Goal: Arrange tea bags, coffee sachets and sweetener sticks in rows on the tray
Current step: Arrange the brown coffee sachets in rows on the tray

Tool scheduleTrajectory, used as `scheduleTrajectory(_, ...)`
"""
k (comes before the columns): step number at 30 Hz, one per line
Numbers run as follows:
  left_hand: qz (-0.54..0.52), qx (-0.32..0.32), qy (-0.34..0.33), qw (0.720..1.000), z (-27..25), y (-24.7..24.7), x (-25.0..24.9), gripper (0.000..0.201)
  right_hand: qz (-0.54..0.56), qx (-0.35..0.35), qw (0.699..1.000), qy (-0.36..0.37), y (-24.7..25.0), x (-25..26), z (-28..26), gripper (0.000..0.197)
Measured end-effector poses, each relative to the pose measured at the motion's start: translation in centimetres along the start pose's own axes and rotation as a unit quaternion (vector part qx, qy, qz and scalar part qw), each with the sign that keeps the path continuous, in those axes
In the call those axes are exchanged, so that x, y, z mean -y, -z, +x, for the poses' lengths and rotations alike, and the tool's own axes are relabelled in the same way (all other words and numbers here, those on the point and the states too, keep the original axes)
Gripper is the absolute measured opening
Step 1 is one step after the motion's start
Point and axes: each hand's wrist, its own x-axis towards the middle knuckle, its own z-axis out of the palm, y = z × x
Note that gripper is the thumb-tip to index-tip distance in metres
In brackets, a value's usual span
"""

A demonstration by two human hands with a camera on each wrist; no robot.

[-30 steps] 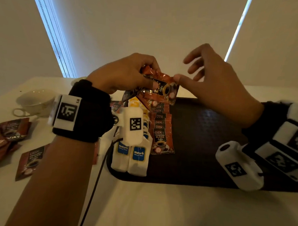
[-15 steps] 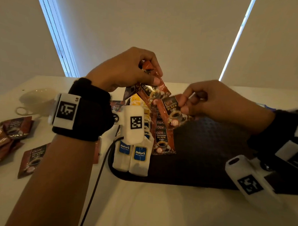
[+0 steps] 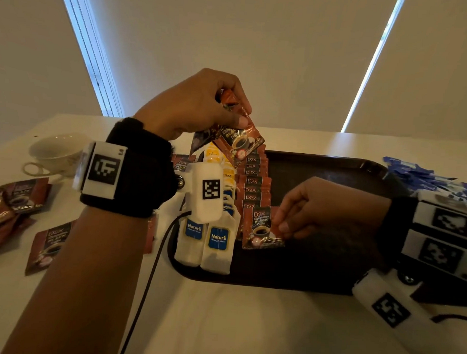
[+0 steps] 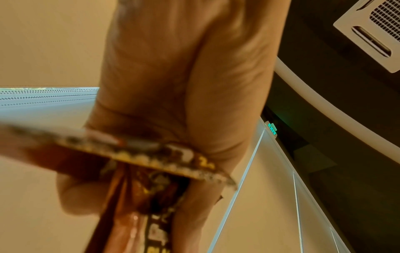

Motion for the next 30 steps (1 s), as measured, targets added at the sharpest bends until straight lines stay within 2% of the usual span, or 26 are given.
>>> scheduleTrajectory(3,0.004,0.002,0.002,1.0,0.0,0.0,0.1,0.018,-0.016,0.01,1.0,-0.007,-0.3,0.4,0.6,0.011)
scheduleTrajectory(5,0.007,0.004,0.003,1.0,0.0,0.0,0.1,0.019,-0.066,0.027,0.997,-0.007,-0.5,0.6,0.7,0.007)
scheduleTrajectory(11,0.013,0.013,-0.003,1.0,0.2,0.0,0.1,0.018,-0.224,0.015,0.972,0.066,-1.0,1.8,0.7,0.02)
scheduleTrajectory(16,0.011,0.015,-0.003,1.0,0.1,0.0,0.1,0.018,-0.294,0.042,0.952,0.078,-2.5,2.3,1.6,0.026)
scheduleTrajectory(23,0.021,0.019,-0.008,1.0,0.2,0.0,0.2,0.019,-0.319,0.045,0.94,0.109,-2.5,2.7,2.5,0.025)
scheduleTrajectory(30,0.021,0.022,-0.013,0.999,0.2,0.0,0.3,0.018,-0.343,0.04,0.932,0.108,-2.0,2.9,3.3,0.027)
